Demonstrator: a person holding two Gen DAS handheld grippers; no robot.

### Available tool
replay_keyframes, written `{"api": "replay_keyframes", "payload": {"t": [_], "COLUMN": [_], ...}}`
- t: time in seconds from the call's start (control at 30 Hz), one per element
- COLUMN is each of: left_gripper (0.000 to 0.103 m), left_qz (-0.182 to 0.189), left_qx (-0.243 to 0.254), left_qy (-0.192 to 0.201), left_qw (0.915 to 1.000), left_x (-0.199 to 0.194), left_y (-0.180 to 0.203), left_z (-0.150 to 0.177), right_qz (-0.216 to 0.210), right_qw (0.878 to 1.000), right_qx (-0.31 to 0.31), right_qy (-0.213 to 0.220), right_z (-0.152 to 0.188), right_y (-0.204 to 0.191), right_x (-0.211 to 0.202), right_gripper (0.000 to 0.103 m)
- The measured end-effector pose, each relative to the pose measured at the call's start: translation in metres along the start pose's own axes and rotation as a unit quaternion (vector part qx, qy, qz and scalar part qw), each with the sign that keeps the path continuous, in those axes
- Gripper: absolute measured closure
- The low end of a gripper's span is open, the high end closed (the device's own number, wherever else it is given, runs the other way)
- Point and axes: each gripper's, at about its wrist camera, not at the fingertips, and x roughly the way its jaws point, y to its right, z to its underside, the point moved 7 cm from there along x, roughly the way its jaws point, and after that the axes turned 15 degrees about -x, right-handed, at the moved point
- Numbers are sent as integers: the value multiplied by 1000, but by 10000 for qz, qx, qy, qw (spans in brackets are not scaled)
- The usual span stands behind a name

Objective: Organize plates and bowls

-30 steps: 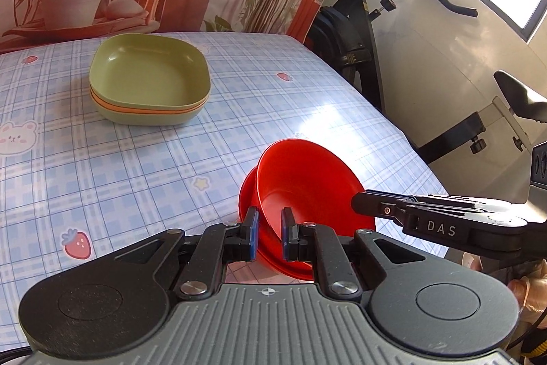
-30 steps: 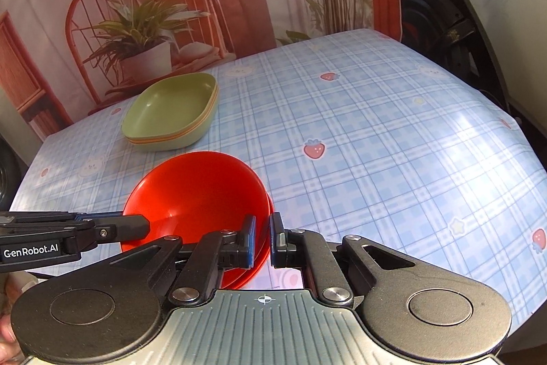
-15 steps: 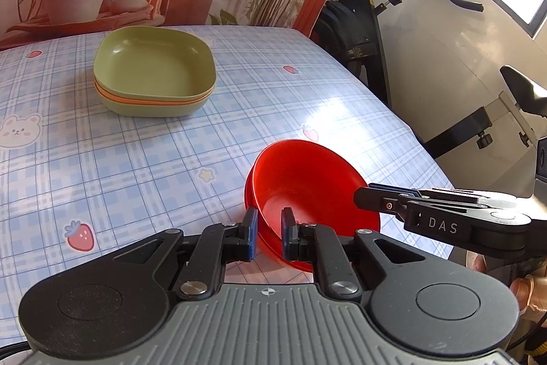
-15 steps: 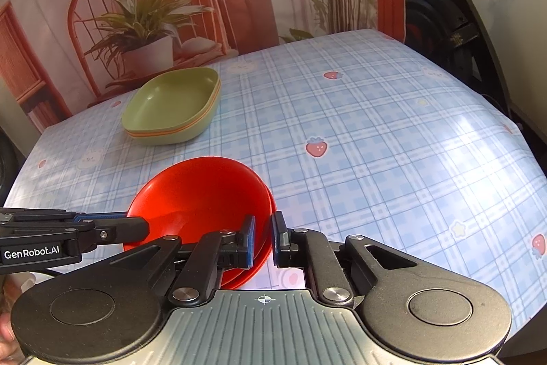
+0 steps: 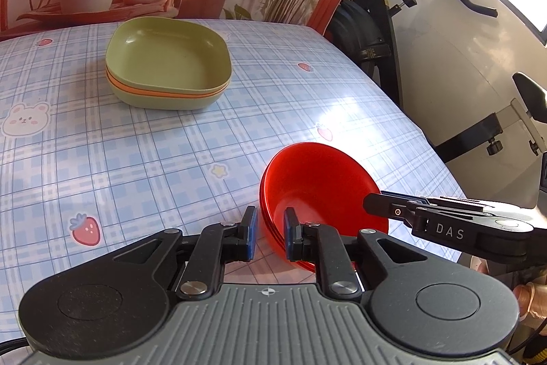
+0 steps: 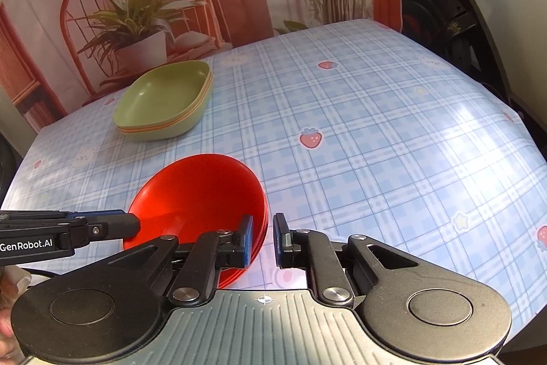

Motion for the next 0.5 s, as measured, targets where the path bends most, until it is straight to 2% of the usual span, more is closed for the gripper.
{"api": "replay_keyframes", "payload": {"t": [0.5], "left_gripper": [85], "left_qz": [38], "left_qx": [-47], "left_qy": [-207], "left_qw": [9998], "left_x": [15], "left_y": [-1], "left_z": [-1], "right_qz": [-105], "right_qw": [9999], "right_qx": [30], "right_qy": [-52], "right_z": [2], "right_y": [-4], "right_x": [7], "right_gripper": [90]}}
